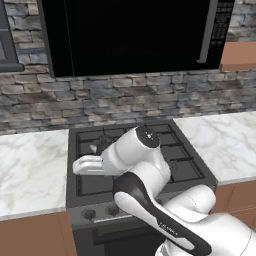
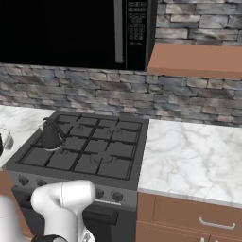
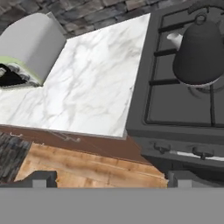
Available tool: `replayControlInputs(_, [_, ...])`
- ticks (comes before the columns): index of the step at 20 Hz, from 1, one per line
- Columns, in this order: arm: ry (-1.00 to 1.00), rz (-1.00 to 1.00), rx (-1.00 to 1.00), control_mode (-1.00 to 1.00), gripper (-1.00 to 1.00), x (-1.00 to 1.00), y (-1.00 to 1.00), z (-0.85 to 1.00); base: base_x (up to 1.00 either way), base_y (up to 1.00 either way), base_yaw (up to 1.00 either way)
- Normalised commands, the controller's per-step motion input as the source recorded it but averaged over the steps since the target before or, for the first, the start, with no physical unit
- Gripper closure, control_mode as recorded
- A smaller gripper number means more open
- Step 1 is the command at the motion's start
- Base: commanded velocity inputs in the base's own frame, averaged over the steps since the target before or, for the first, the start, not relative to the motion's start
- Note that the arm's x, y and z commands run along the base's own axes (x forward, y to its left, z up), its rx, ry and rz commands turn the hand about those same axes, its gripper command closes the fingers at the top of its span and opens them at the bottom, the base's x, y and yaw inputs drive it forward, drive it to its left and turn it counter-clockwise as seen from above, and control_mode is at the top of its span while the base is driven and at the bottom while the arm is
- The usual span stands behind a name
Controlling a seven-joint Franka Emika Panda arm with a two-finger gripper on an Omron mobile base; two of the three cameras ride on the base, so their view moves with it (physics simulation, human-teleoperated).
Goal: The kettle is done boiling. Turn off the stove, then wait for 300 timesteps before moving the kettle to the dining table.
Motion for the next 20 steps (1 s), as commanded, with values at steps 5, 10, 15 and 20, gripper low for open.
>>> replayControlInputs(5, [0.16,0.11,0.06,-1.0,-1.0,-0.03,-0.29,0.15,0.0,0.0,0.0])
replayControlInputs(10, [0.09,0.12,0.0,-1.0,-1.0,-0.01,-0.29,0.04,0.0,0.0,0.0])
replayControlInputs(15, [0.0,0.11,-0.07,-1.0,-1.0,-0.14,-0.23,0.05,0.0,0.0,0.0])
replayControlInputs(20, [-0.03,0.1,-0.07,-1.0,-1.0,-0.2,-0.28,0.17,0.0,0.0,0.0])
